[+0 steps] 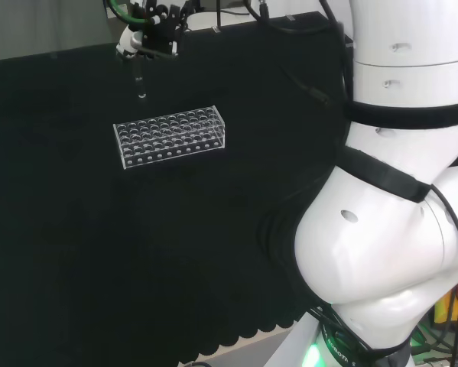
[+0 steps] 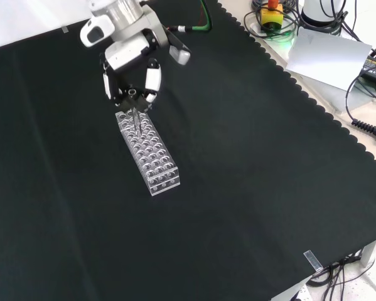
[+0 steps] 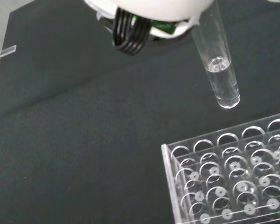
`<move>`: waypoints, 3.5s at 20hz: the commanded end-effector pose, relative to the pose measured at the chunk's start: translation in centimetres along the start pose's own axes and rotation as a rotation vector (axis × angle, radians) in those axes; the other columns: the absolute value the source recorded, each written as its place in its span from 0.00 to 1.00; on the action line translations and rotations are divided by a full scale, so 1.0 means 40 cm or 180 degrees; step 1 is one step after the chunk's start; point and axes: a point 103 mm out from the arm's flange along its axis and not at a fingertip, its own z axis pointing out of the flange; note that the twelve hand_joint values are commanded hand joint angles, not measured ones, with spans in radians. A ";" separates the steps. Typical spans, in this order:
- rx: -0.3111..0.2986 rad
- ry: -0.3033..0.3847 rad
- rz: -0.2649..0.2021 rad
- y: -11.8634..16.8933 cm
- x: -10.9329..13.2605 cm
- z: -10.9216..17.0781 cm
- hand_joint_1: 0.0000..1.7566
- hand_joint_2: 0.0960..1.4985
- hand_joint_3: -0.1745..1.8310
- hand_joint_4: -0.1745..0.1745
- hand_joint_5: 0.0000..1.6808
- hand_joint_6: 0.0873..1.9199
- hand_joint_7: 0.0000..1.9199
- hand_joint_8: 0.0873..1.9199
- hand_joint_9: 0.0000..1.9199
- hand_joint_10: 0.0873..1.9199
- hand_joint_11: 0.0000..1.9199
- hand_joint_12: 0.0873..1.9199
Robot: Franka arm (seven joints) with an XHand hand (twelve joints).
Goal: Put the test tube back in the rack.
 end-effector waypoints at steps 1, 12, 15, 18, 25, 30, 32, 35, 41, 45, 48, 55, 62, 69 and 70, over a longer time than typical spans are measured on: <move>0.0114 0.0044 -0.0045 0.022 0.034 0.053 0.69 0.43 0.39 0.00 0.74 0.32 0.84 0.34 0.79 0.33 0.59 0.51; 0.0240 0.0057 -0.0083 0.061 0.059 0.104 0.69 0.43 0.39 0.00 0.74 0.32 0.84 0.34 0.79 0.33 0.59 0.51; 0.0276 0.0065 -0.0065 0.064 0.058 0.115 0.69 0.43 0.39 0.00 0.74 0.32 0.84 0.34 0.79 0.33 0.59 0.51; 0.0305 0.0077 -0.0056 0.069 0.064 0.137 0.69 0.43 0.39 0.00 0.74 0.32 0.84 0.34 0.79 0.33 0.59 0.51; 0.0340 0.0108 -0.0041 0.073 0.069 0.149 0.69 0.43 0.39 0.00 0.74 0.32 0.84 0.34 0.79 0.33 0.59 0.51; 0.0379 0.0095 -0.0022 0.080 0.068 0.163 0.69 0.43 0.39 0.00 0.74 0.32 0.84 0.34 0.79 0.33 0.59 0.51; 0.0388 0.0101 -0.0017 0.084 0.065 0.176 0.69 0.43 0.39 0.00 0.74 0.32 0.84 0.34 0.79 0.33 0.59 0.51; 0.0397 0.0107 -0.0006 0.086 0.061 0.183 0.69 0.43 0.39 0.00 0.74 0.32 0.84 0.34 0.79 0.33 0.59 0.51; 0.0420 0.0120 0.0003 0.088 0.055 0.187 0.69 0.43 0.39 0.00 0.74 0.32 0.84 0.34 0.79 0.33 0.59 0.51; 0.0452 0.0151 0.0013 0.095 0.038 0.196 0.69 0.43 0.39 0.00 0.74 0.32 0.84 0.34 0.79 0.33 0.59 0.51; 0.0458 0.0121 0.0032 0.099 0.034 0.202 0.69 0.43 0.39 0.00 0.74 0.32 0.84 0.34 0.79 0.33 0.59 0.51; 0.0493 0.0122 0.0057 0.108 0.023 0.216 0.69 0.43 0.39 0.00 0.74 0.32 0.84 0.34 0.79 0.33 0.59 0.51; 0.0565 0.0074 0.0098 0.125 0.020 0.231 0.69 0.43 0.39 0.00 0.74 0.32 0.84 0.34 0.79 0.33 0.59 0.51; 0.0616 0.0031 0.0116 0.160 0.014 0.280 0.69 0.43 0.39 0.00 0.74 0.32 0.84 0.34 0.79 0.33 0.59 0.51; 0.0616 0.0038 0.0112 0.162 0.012 0.286 0.69 0.43 0.39 0.00 0.74 0.32 0.84 0.34 0.79 0.33 0.59 0.51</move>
